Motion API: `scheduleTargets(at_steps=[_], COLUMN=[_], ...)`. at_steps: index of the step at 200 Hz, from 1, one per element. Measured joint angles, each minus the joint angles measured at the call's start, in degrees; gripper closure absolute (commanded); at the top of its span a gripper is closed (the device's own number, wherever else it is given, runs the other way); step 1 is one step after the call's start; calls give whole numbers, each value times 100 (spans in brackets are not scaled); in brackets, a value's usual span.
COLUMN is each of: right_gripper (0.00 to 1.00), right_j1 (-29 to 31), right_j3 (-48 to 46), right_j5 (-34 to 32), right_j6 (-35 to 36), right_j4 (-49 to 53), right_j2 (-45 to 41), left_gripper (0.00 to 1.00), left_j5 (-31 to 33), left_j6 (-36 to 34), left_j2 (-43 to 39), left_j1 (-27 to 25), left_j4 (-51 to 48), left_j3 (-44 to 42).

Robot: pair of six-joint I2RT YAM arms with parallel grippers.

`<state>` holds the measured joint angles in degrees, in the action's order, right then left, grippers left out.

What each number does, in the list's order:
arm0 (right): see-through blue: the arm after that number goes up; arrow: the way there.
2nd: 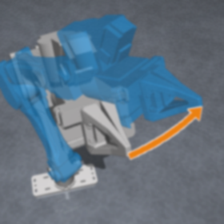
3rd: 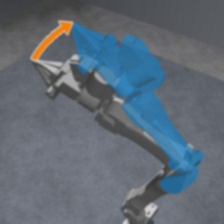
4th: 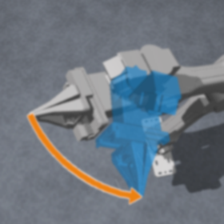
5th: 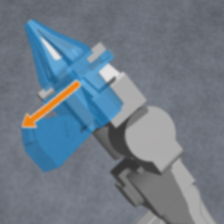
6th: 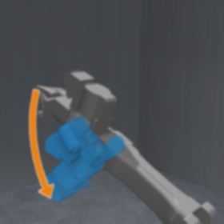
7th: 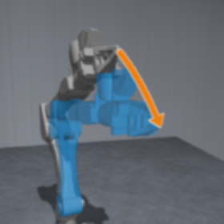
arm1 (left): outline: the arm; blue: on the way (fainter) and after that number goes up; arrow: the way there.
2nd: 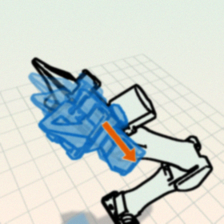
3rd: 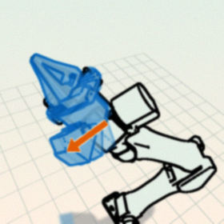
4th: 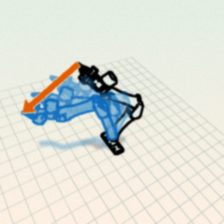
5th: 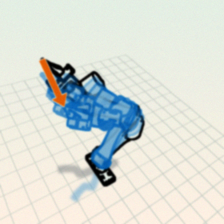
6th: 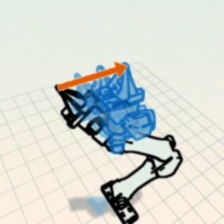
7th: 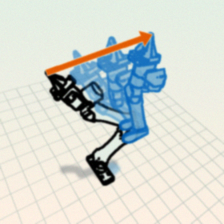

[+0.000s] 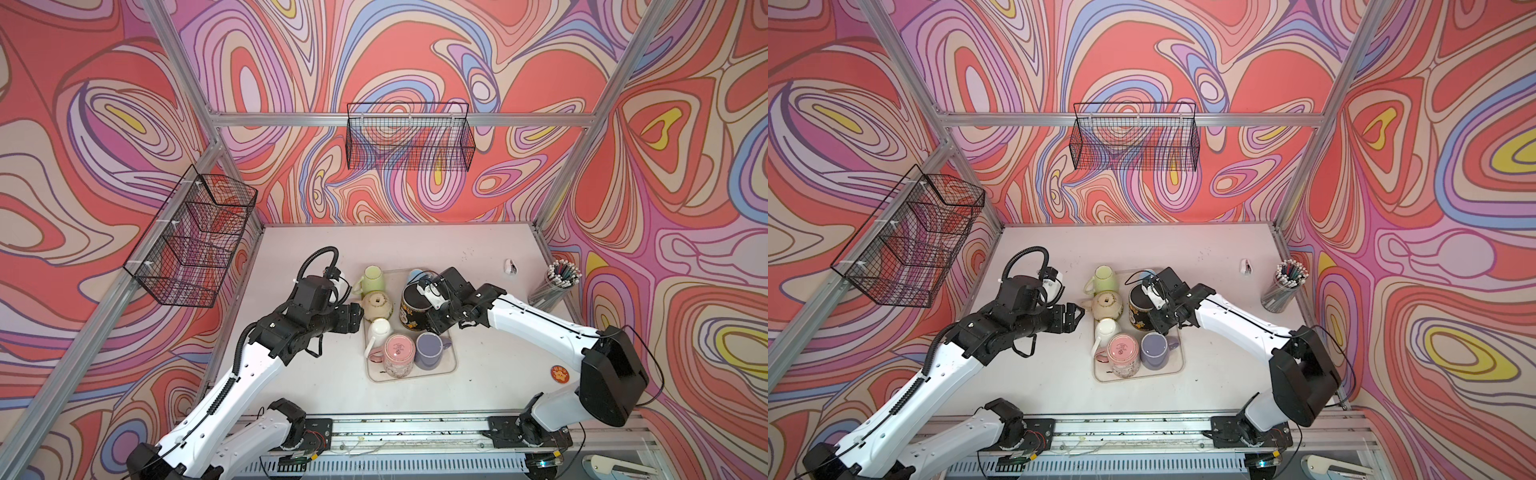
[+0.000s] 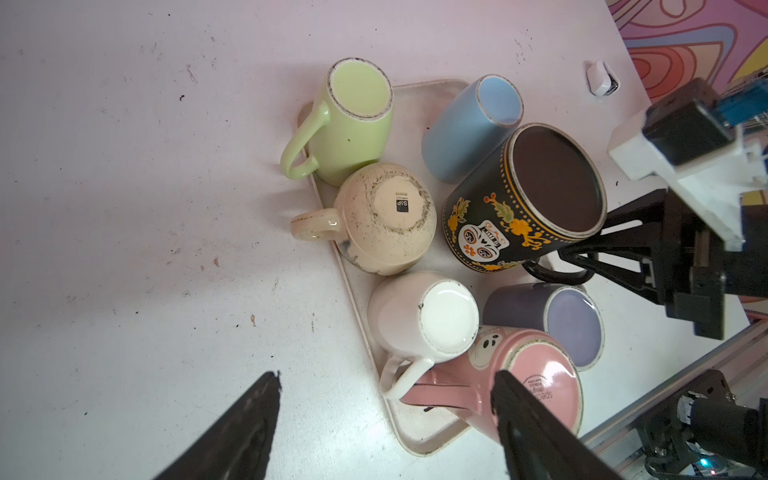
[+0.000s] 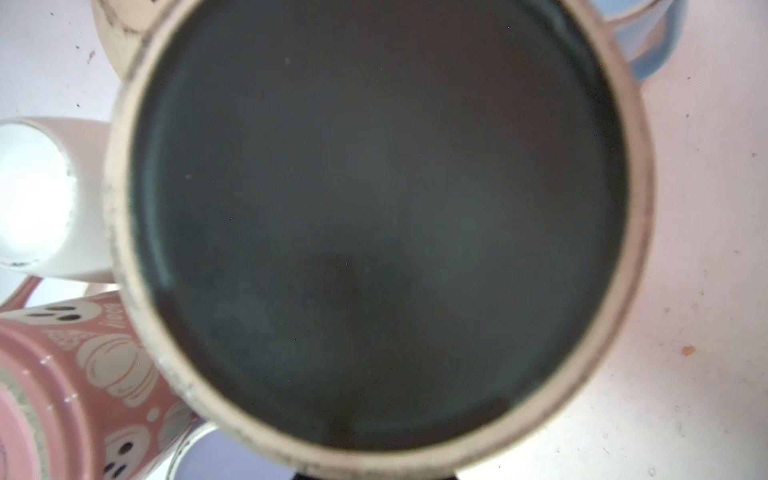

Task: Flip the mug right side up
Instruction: 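Lift and tilt the black mug with the right gripper, turning it upright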

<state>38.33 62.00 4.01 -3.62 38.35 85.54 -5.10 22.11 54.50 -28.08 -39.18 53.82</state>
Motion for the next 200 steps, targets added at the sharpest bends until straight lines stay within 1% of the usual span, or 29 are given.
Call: scheduleTargets(at_steps=[41, 98, 155, 200], right_gripper=[100, 100, 100, 100], right_j1=[0, 0, 0, -46], right_j3=[4, 72, 262, 264], right_j5=[17, 271, 286, 426], right_j6=[-245, -662, -975, -1263], right_j4=[0, -13, -61, -304], right_j2=[-118, -341, -413, -610], left_gripper=[17, 17, 17, 17], left_j5=[22, 20, 20, -44], left_j6=[0, 0, 2, 136], left_j2=[2, 72, 72, 28], left_j1=[0, 0, 0, 0], left_j4=[0, 0, 22, 208], left_j3=[-2, -4, -33, -74])
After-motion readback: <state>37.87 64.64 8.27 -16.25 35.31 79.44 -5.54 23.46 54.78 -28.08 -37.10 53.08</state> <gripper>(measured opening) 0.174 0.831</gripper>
